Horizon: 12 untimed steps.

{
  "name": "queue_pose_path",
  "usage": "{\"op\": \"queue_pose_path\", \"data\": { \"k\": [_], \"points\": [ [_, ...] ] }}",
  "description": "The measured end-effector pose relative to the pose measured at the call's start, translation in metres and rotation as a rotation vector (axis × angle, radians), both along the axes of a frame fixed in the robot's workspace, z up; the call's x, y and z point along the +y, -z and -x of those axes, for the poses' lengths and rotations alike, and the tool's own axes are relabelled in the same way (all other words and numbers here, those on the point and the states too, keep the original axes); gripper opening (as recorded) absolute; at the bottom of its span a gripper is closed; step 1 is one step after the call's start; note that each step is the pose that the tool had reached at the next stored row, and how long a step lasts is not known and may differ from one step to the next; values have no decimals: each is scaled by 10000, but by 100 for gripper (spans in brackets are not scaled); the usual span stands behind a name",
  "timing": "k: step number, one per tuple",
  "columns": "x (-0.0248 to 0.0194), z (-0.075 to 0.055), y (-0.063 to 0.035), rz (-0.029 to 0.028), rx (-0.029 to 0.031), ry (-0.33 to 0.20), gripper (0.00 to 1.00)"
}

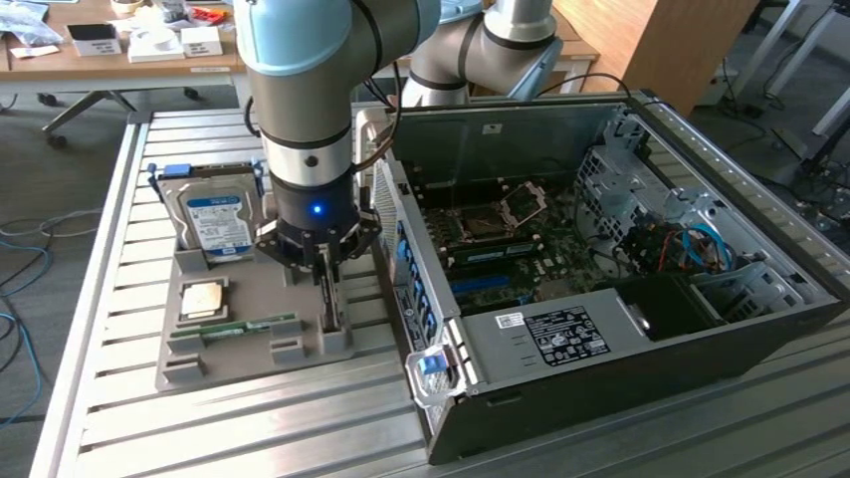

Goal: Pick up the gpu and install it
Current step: 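Pick up the gpu and move the gpu toward the slot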

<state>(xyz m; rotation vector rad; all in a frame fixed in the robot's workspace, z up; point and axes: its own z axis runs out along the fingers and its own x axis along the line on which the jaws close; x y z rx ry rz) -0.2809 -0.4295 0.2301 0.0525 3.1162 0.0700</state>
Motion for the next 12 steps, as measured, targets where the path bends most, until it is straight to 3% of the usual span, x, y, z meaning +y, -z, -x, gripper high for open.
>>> {"op": "queue_pose_path", "data": {
  "k": [12],
  "points": [
    [0,0,-245,1,1,0,27]
  ]
}}
